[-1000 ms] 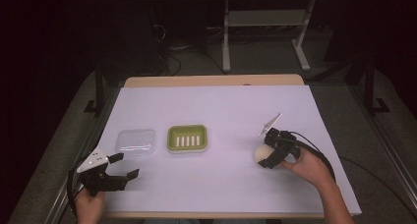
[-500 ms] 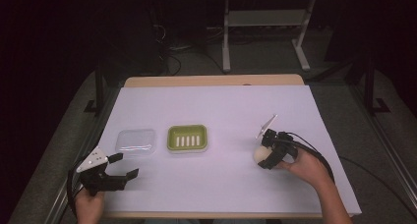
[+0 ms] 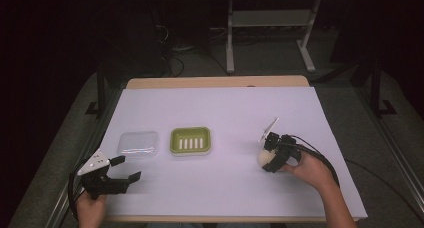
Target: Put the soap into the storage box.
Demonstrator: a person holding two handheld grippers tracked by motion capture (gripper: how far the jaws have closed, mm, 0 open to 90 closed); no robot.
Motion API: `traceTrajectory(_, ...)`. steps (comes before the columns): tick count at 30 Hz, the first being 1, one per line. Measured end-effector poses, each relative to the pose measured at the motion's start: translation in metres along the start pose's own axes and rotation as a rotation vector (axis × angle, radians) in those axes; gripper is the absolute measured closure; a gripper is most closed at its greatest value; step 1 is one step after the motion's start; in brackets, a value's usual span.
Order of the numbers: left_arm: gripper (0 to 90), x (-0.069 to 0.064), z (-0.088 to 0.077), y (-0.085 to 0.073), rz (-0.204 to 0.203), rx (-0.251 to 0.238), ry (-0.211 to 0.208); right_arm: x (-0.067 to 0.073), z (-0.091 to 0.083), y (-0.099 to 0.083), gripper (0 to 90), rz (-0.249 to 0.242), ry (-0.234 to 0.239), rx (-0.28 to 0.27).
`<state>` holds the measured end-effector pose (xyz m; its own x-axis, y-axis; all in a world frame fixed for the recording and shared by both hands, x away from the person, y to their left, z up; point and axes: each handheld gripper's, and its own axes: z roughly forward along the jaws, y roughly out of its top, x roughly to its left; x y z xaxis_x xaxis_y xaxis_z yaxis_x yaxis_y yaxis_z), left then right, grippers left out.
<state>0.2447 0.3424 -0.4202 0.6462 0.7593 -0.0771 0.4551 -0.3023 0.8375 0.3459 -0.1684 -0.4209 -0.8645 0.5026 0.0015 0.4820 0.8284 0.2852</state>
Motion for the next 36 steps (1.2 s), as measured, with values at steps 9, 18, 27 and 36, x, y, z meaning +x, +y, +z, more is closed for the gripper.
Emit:
traceTrajectory(9,12.8,0.0,0.0,0.0,0.0,0.002,-0.001,0.0,0.0,0.001,23.6,0.004,0.003,0.005)
traceTrajectory(18,12.8,0.0,0.001,0.0,-0.003,-0.004,-0.005,0.0,0.0,0.001,24.2,0.007,0.004,0.01)
traceTrajectory(27,12.8,0.0,0.0,0.001,-0.022,-0.016,-0.019,-0.001,0.0,0.001,24.4,0.023,0.006,0.014)
traceTrajectory(36,12.9,0.0,0.0,0.001,-0.018,-0.016,-0.014,0.0,-0.013,0.009,24.5,0.023,0.018,-0.017)
